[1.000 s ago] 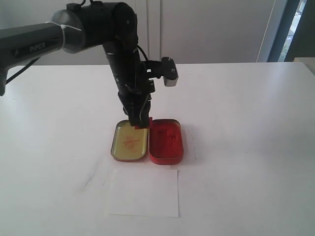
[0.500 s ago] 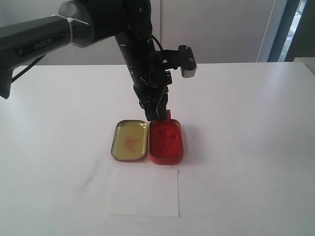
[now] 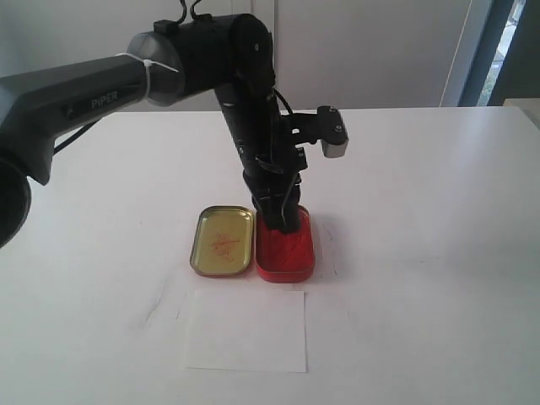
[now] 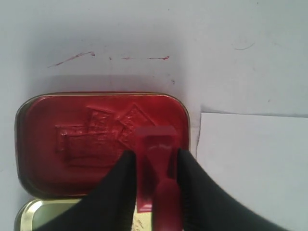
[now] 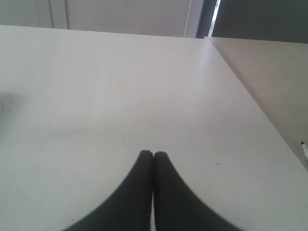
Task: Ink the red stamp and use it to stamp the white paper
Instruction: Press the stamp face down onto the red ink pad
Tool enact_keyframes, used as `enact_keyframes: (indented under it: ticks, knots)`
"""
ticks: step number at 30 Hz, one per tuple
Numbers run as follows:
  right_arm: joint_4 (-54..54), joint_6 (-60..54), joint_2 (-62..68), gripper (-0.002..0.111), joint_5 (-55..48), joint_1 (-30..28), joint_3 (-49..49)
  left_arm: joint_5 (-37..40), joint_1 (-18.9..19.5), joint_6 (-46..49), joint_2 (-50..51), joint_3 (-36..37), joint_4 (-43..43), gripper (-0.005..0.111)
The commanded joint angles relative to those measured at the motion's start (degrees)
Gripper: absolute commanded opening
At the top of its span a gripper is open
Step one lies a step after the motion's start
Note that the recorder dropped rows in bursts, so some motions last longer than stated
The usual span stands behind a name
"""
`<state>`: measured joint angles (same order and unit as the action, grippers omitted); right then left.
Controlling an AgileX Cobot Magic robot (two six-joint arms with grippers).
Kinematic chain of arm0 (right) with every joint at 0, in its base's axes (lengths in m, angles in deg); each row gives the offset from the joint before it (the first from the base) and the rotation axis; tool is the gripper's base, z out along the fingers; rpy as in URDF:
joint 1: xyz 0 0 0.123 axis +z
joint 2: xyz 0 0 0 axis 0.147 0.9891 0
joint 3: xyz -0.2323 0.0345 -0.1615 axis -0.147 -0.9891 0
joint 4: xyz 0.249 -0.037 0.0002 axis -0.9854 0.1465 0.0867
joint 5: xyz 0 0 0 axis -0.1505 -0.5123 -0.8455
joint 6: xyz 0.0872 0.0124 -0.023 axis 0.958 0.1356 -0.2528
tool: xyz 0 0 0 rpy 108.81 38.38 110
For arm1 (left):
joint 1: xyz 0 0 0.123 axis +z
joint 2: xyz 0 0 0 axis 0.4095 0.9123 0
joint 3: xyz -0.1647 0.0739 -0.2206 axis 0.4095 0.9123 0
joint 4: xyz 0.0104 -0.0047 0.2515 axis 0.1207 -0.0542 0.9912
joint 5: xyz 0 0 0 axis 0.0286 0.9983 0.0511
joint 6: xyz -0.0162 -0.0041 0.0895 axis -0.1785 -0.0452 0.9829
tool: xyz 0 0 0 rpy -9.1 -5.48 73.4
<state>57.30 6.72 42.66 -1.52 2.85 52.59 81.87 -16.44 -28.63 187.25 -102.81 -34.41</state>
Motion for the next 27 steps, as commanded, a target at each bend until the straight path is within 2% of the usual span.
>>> enact_keyframes:
  ticks: [1, 27]
  knots:
    - [0.5, 0.0, -0.4, 0.000, 0.8, -0.2, -0.3, 5.3, -0.2, 1.7, 0.0, -0.2, -1.6, 0.000]
    - [0.5, 0.0, -0.4, 0.000, 0.8, -0.2, -0.3, 2.6, -0.2, 3.4, 4.8, 0.0, -1.5, 0.000]
